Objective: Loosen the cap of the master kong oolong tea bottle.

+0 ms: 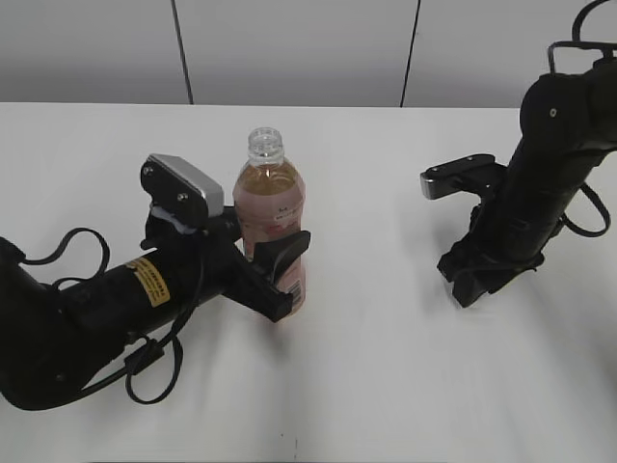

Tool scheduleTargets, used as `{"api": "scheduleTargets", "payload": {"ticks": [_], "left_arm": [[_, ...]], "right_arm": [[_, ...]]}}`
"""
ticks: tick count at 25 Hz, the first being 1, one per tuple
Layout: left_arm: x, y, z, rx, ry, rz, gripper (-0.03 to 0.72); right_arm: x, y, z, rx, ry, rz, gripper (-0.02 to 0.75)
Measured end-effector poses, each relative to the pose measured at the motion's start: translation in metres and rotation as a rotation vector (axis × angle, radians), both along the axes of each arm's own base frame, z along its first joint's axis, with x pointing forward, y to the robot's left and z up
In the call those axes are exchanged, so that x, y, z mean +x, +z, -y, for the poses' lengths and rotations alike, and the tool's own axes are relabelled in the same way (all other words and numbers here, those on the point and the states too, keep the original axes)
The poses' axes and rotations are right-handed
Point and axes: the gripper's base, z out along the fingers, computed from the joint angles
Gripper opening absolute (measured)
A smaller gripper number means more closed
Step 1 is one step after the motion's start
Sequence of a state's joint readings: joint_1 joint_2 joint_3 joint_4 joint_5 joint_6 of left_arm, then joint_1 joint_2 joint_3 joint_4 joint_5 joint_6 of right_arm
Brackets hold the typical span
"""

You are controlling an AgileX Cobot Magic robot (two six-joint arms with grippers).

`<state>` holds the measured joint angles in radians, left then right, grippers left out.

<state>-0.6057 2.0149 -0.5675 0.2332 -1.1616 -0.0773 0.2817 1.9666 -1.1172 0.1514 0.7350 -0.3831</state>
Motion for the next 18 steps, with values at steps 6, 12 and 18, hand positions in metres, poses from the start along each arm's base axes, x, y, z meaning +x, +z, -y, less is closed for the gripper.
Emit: {"api": "scheduleTargets", "payload": {"ticks": [6,12,18], "left_arm": [[0.000,0.000,0.000,-0.001,0.000,0.002,0.389],[-0.001,0.000,0.001,-0.005,-0.010,0.007,0.448],[-0.001,0.002,0.001,-0.018,-0.018,0.020,0.545]], "right_arm": [[-0.001,-0.003,0.000,-0.003,-0.003,-0.019,0.496],[-0.001,0.003,0.000,0.000,-0.009,-0.017,0.536],[-0.003,0.009,0.000,0.006,-0.022,-0.013,0.537]]}}
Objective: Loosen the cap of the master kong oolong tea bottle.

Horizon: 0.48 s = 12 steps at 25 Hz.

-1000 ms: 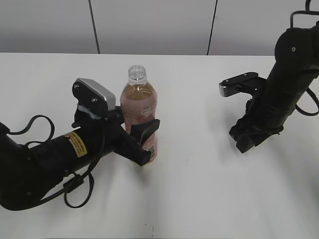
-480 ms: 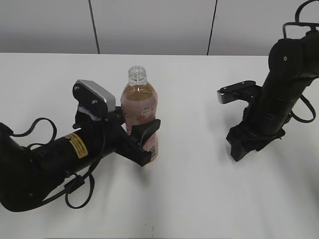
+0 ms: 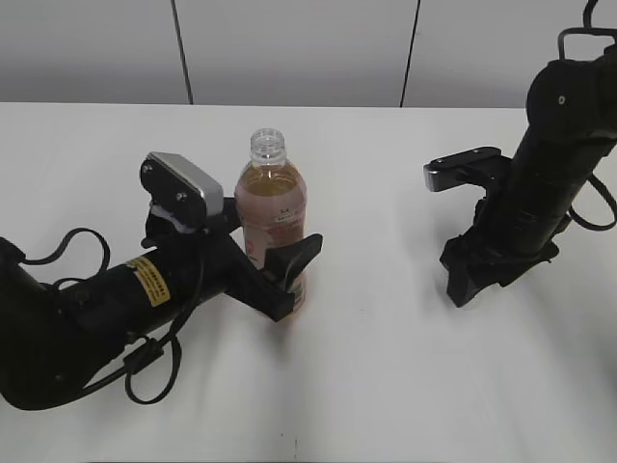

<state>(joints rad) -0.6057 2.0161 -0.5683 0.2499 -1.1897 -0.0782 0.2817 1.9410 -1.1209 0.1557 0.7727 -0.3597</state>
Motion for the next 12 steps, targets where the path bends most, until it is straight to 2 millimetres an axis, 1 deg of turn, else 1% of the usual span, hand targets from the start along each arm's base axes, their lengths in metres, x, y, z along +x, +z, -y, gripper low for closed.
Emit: {"api": "scheduleTargets", "payload": {"ticks": [3,6,9,12], "left_arm": [[-0.002,0.002,-0.001,-0.002,0.002,0.002,0.564],[-0.008,0.007,-0.007,-0.006,0.018,-0.001,0.570],[-0.018,0.007,-0.015,0.006,0.021,-0.018,0.571],[-0.030,0.007,-0.024,0.020,0.035,-0.043,0.573]], "right_arm": [[-0.001,0.000,0.000,-0.003,0.002,-0.015,0.537],[-0.002,0.002,0.000,-0.002,-0.001,-0.014,0.537],[-0.002,0.011,0.000,0.012,-0.008,0.004,0.537],[-0.005,0.026,0.000,0.030,-0.015,0.034,0.537]]}}
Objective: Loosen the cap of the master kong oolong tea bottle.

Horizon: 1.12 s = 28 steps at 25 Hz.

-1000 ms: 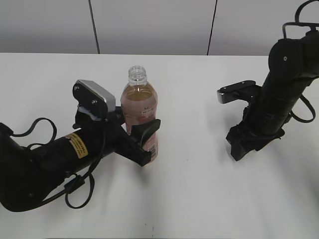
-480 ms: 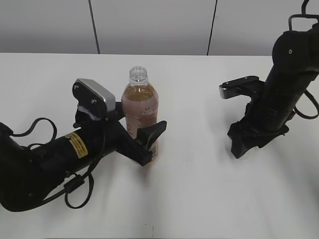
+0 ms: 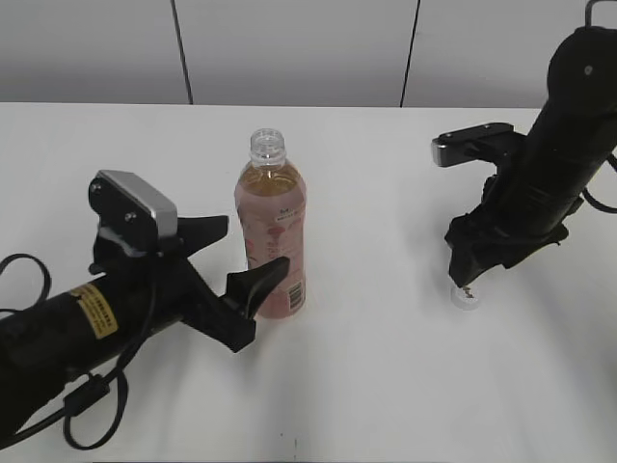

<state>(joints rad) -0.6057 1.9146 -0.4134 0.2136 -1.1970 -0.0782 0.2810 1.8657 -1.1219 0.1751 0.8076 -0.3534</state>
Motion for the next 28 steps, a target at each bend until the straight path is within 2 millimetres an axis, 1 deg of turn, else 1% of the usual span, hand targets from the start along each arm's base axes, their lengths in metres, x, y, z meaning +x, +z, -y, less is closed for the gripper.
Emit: {"api": "scheduleTargets", "payload": {"ticks": [3,6,7,10,12,16,18,21,23,24,26,28], "left_arm": [[-0.012,0.003,-0.011,0.007,0.027,-0.017,0.573],[-0.019,0.012,-0.018,-0.005,0.049,-0.006,0.573],[-0.020,0.015,-0.021,-0.015,0.070,0.000,0.573],[-0.016,0.025,-0.034,-0.078,0.213,-0.006,0.573],[-0.009,0.030,-0.048,-0.130,0.321,-0.016,0.573],[0.003,0.039,-0.073,-0.156,0.396,0.014,0.573],[0.011,0.042,-0.095,-0.178,0.472,0.018,0.573],[0.021,0.042,-0.133,-0.224,0.594,0.000,0.573],[0.022,0.041,-0.156,-0.256,0.629,-0.024,0.573],[0.022,0.040,-0.163,-0.255,0.626,-0.035,0.573],[0.020,0.037,-0.170,-0.244,0.604,-0.075,0.565],[0.017,0.034,-0.174,-0.216,0.602,-0.133,0.555]], "right_arm": [[-0.003,0.016,0.001,0.013,-0.004,0.036,0.537],[-0.005,0.029,0.001,0.024,-0.011,0.064,0.537],[-0.006,0.031,0.001,0.025,-0.013,0.067,0.537],[-0.008,0.035,0.002,0.027,-0.016,0.067,0.537],[-0.009,0.035,0.002,0.025,-0.014,0.058,0.537],[-0.010,0.035,0.002,0.024,-0.016,0.049,0.537],[-0.010,0.035,0.002,0.024,-0.015,0.047,0.537],[-0.009,0.035,0.007,0.025,-0.043,0.040,0.537],[-0.007,0.035,0.018,0.025,-0.090,0.021,0.537],[-0.007,0.035,0.025,0.022,-0.113,0.004,0.537],[-0.008,0.037,0.037,0.016,-0.146,-0.029,0.537],[-0.012,0.043,0.046,0.009,-0.176,-0.052,0.537]]}}
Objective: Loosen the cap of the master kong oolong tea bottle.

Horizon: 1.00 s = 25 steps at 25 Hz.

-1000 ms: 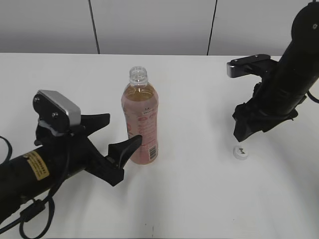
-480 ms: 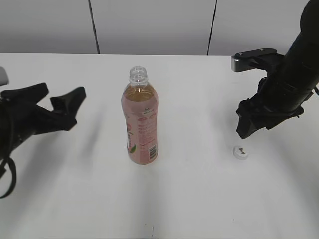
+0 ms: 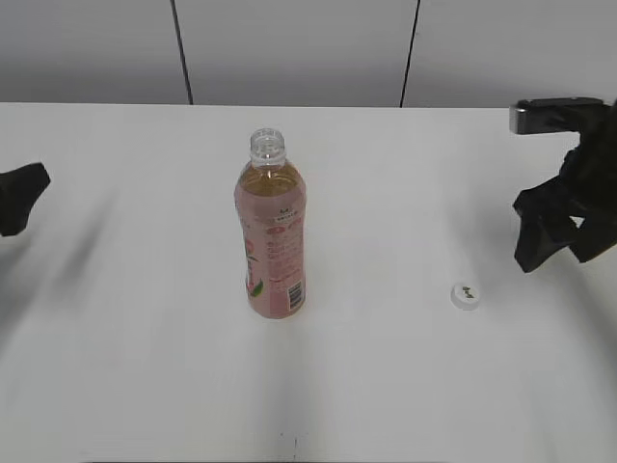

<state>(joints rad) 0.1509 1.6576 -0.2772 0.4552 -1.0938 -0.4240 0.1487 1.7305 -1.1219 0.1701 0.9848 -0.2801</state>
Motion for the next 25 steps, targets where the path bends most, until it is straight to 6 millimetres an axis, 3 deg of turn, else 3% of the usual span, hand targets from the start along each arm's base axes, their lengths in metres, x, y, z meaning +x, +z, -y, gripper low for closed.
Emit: {"api": "scheduleTargets", "payload": {"ticks": [3,8,13,18,22,25], "left_arm": [[-0.004,0.001,0.001,0.022,-0.020,-0.064,0.551],[-0.015,0.024,0.001,0.055,0.013,-0.090,0.541],[-0.036,0.044,0.016,0.136,-0.010,-0.166,0.541],[-0.068,0.078,0.021,0.108,0.076,-0.191,0.541],[-0.100,0.117,0.020,0.077,0.147,-0.178,0.541],[-0.115,0.143,0.023,0.103,0.108,-0.226,0.541]], "right_arm": [[-0.007,0.015,0.004,-0.009,-0.044,0.004,0.535],[-0.024,0.055,0.007,0.016,-0.123,0.097,0.531],[-0.051,0.089,0.012,0.016,-0.141,0.136,0.529],[-0.088,0.115,0.019,0.007,-0.162,0.196,0.529],[-0.121,0.122,0.024,0.019,-0.193,0.232,0.526],[-0.140,0.124,0.027,0.029,-0.200,0.260,0.526]]}}
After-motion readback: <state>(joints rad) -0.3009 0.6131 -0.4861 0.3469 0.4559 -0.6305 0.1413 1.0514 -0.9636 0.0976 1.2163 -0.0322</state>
